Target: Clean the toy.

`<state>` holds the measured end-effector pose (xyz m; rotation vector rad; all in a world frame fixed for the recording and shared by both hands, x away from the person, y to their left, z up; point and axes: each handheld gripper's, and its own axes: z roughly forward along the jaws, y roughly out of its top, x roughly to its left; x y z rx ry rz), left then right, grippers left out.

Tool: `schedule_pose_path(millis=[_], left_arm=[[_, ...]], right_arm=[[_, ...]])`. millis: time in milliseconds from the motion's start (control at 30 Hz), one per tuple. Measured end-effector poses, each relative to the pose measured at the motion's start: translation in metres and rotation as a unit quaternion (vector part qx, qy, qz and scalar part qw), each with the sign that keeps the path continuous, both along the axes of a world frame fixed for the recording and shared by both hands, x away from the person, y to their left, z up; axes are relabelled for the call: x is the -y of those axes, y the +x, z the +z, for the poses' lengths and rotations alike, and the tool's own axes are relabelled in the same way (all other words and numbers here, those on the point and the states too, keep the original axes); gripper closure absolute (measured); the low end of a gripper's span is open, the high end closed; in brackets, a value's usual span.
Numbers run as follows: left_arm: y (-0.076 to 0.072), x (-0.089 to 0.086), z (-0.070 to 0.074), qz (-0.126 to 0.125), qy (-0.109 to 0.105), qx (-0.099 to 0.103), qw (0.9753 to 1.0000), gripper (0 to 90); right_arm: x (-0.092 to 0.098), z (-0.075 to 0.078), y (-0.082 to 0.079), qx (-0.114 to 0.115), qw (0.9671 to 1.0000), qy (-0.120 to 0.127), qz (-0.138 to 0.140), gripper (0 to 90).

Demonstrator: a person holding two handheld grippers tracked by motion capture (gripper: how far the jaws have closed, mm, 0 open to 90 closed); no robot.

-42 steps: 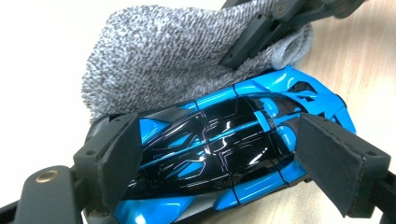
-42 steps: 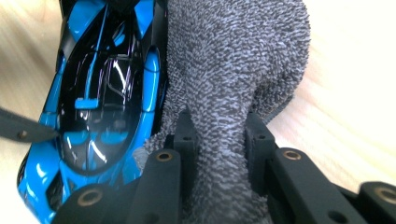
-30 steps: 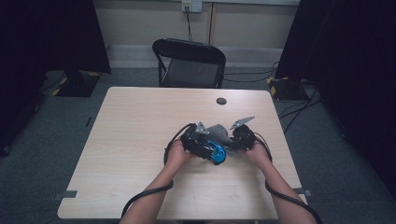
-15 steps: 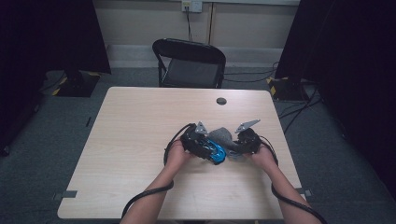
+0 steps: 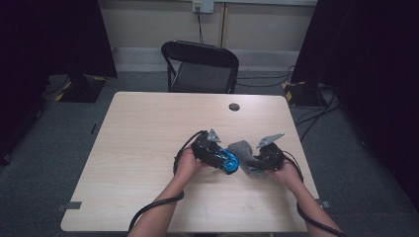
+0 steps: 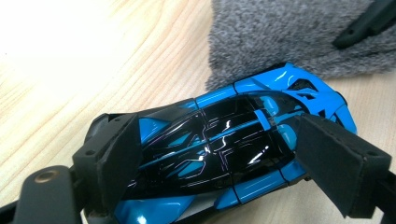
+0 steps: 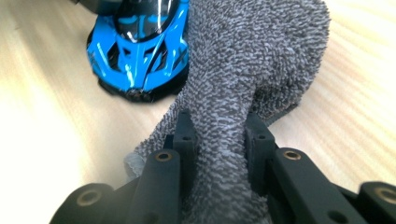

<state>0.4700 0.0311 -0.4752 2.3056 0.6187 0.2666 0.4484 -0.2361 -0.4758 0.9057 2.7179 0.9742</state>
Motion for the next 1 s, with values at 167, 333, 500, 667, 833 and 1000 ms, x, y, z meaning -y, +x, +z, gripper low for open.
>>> schedule_pose_path(millis=[167, 333, 500, 667, 833, 1000], left_arm=[[0.0, 0.001, 0.0, 0.0, 0.003, 0.0, 1.0, 14.9], [-0.001, 0.001, 0.001, -0.002, 0.011, 0.003, 0.9999, 14.8], [-0.002, 0.001, 0.0, -0.001, 0.009, 0.006, 0.9999, 14.8], [-0.002, 0.001, 0.0, 0.001, 0.01, 0.006, 0.9999, 14.8], [-0.002, 0.001, 0.0, 0.002, 0.011, 0.006, 0.9999, 14.8], [-0.003, 0.001, 0.0, 0.004, 0.009, 0.007, 0.9999, 14.8]], right_arm=[[0.004, 0.0, -0.007, 0.0, 1.0, 0.0, 0.0, 71.8], [0.009, 0.002, -0.014, 0.0, 1.0, 0.001, -0.004, 71.5], [0.022, 0.007, -0.022, -0.001, 0.9999, 0.009, -0.012, 71.3], [0.04, 0.01, -0.029, -0.003, 0.9993, 0.021, -0.03, 71.2], [0.052, 0.019, -0.032, 0.009, 0.9984, 0.03, -0.047, 70.9], [0.053, 0.029, -0.022, 0.024, 0.9959, 0.042, -0.076, 71.0]])
